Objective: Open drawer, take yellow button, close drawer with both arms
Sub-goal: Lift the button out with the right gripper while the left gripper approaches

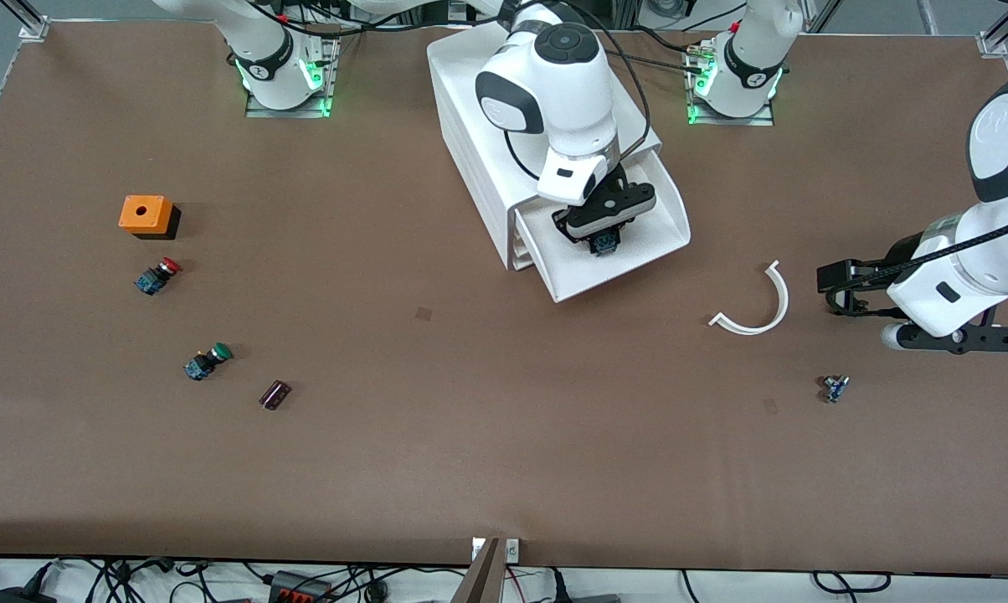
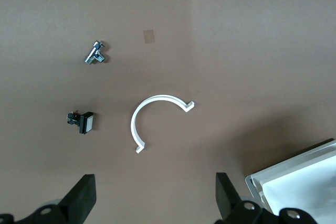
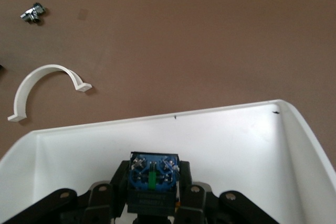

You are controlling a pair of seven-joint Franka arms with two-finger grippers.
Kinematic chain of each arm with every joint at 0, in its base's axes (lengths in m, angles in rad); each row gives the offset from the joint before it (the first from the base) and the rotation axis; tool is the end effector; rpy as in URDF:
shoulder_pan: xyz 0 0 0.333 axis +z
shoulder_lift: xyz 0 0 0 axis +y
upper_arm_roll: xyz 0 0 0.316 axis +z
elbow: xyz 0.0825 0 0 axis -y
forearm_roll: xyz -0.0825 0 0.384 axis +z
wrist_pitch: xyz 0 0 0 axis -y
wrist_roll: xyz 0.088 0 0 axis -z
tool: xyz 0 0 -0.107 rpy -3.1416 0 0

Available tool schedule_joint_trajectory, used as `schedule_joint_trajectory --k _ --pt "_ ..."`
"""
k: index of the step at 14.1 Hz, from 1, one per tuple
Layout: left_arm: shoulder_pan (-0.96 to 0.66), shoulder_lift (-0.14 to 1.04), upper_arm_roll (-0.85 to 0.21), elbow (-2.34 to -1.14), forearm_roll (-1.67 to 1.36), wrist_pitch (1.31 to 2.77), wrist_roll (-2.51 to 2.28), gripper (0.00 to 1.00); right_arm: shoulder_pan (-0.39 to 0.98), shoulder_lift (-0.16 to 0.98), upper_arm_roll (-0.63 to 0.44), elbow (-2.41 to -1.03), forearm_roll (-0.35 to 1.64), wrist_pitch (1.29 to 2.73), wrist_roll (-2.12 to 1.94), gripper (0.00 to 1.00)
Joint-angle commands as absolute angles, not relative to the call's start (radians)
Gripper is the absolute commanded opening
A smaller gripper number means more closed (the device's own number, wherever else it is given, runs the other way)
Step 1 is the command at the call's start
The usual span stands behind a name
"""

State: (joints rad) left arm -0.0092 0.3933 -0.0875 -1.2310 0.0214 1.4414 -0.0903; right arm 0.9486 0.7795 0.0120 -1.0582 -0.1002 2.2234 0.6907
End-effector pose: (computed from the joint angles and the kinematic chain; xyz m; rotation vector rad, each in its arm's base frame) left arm 0.6502 -0.0494 0.5346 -3.1242 0.0031 0.2849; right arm 0.4608 0.6476 0.4122 -2.8428 -0.4444 -0.4695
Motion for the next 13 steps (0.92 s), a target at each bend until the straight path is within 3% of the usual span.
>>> schedule_joint_trajectory --k 1,5,9,13 --pt "-0.015 0.397 -0.092 -1.221 0.032 1.442 -0.095 1.00 0.933 0.756 0.012 -0.984 -0.095 2.134 0.713 0.00" --pt "-0.018 0.408 -0.092 -1.279 -0.077 1.446 -0.101 1.00 0.829 0.693 0.012 -0.943 -0.086 1.949 0.703 0.00" --pt "-0.113 0.485 -0.092 -1.331 -0.067 1.494 -0.280 1.00 0.692 0.652 0.014 -0.986 -0.081 1.745 0.568 0.00" --pt "-0.187 0.477 -0.092 -1.439 -0.067 1.653 -0.440 1.00 0.559 0.598 0.014 -1.138 0.029 1.744 0.376 0.00"
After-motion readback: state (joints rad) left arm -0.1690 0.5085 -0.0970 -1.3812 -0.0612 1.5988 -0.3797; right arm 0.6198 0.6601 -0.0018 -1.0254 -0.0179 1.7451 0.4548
